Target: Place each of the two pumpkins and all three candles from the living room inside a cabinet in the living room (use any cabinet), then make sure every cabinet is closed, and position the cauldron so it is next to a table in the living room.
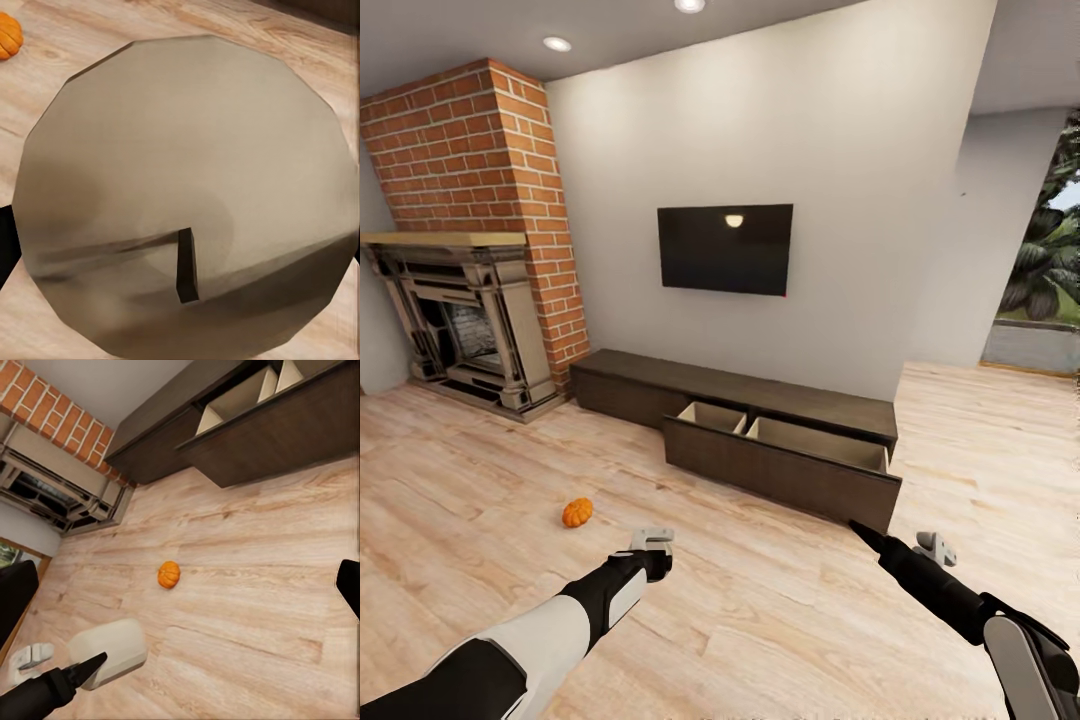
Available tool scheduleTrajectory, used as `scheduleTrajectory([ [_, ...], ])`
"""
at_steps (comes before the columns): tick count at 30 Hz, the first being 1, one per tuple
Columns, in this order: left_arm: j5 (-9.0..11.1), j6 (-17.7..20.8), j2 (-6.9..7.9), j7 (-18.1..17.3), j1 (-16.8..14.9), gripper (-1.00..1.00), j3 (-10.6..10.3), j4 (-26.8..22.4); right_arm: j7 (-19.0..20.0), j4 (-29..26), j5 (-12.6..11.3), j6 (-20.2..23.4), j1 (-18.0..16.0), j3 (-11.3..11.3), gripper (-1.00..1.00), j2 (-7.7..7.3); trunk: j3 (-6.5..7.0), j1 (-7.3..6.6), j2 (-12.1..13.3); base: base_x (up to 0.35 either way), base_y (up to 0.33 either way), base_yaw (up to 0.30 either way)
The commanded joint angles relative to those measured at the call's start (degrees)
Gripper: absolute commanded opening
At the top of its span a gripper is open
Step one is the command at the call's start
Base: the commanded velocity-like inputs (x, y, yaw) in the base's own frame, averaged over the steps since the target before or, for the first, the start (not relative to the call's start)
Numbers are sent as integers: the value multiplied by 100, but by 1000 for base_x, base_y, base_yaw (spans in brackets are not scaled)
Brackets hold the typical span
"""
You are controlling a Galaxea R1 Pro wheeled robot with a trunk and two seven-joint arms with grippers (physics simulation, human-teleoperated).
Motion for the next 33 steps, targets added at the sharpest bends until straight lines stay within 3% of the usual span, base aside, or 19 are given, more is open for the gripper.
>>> scheduleTrajectory([
  [1,43,27,3,37,-3,-100,-50,-14,27,0,8,32,-5,-10,100,0,-14,0,-4,0,0,-164],
  [15,43,21,3,37,-2,-100,-50,-14,310,7,31,25,-5,-17,100,-12,-124,0,-4,0,0,-163],
  [33,43,20,3,37,-2,-100,-50,-14,350,13,38,23,-5,-18,100,-13,-265,0,-4,0,0,-163],
])
